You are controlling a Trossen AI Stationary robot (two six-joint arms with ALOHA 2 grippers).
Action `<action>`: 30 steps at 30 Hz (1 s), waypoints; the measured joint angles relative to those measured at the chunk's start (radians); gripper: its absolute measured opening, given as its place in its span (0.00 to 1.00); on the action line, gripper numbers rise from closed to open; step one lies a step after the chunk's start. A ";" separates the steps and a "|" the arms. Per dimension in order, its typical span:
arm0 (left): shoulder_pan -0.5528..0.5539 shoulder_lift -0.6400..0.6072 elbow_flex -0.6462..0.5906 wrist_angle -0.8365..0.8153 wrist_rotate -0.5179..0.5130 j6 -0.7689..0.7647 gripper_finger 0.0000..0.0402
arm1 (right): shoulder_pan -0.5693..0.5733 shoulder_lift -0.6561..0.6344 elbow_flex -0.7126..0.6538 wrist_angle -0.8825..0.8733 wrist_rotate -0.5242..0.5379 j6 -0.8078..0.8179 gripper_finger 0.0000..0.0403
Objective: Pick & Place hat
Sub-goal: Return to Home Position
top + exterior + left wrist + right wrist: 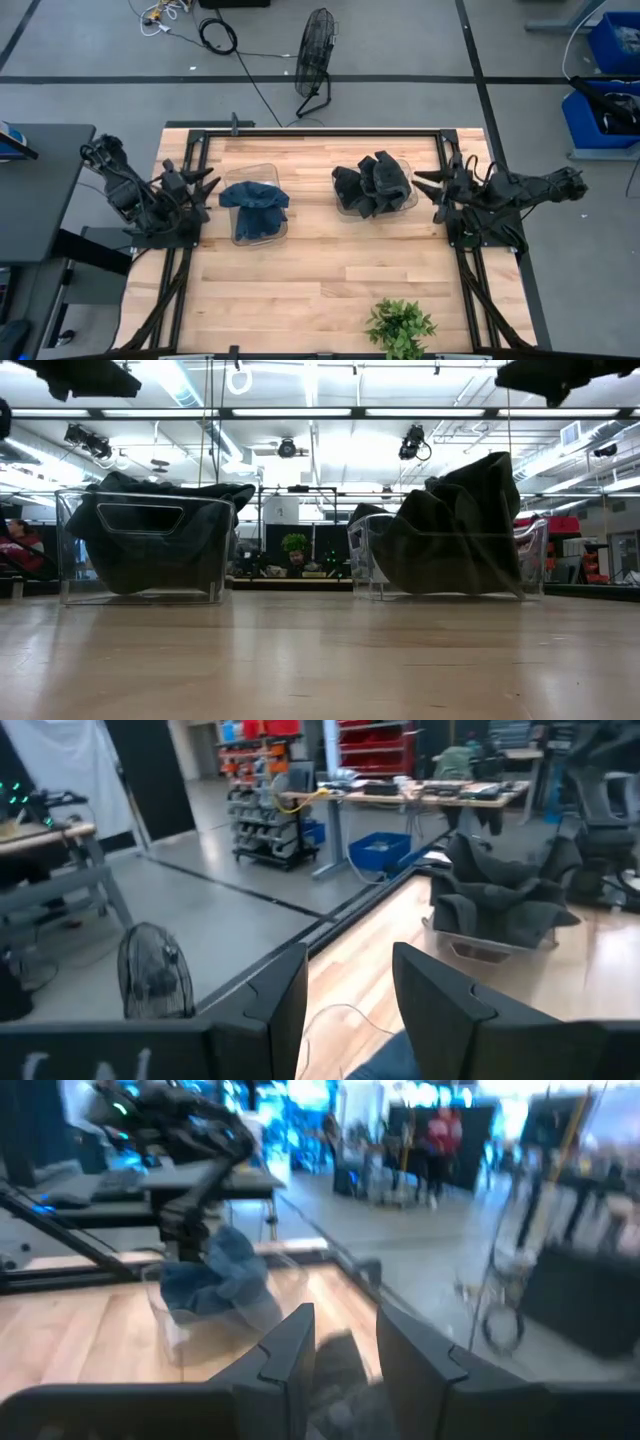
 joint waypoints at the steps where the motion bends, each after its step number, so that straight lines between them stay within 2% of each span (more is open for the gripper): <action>1: -0.015 -0.010 -0.016 -0.001 -0.007 -0.003 0.38 | -0.002 -0.001 -0.017 0.046 -0.008 -0.040 0.29; 4: -0.063 -0.042 -0.058 0.000 -0.015 -0.017 0.38 | -0.015 -0.008 -0.063 0.116 -0.025 -0.105 0.29; 10: -0.158 -0.083 -0.130 0.000 -0.080 -0.087 0.38 | -0.059 -0.024 -0.145 0.161 -0.108 -0.112 0.29; 19: -0.271 -0.086 -0.185 0.007 -0.031 -0.336 0.38 | -0.146 -0.051 -0.276 0.260 -0.243 -0.119 0.29; 22: -0.282 -0.086 -0.185 0.069 -0.009 -0.359 0.38 | -0.176 -0.056 -0.284 0.284 -0.290 -0.140 0.29; 25: -0.279 -0.079 -0.185 0.214 0.101 -0.263 0.38 | -0.203 -0.058 -0.284 0.308 -0.333 -0.156 0.29; 27: -0.268 -0.060 -0.185 0.361 0.189 -0.090 0.38 | -0.220 -0.058 -0.284 0.310 -0.360 -0.168 0.29; 30: -0.242 -0.023 -0.185 0.574 0.314 0.256 0.38 | -0.242 -0.058 -0.284 0.308 -0.385 -0.170 0.29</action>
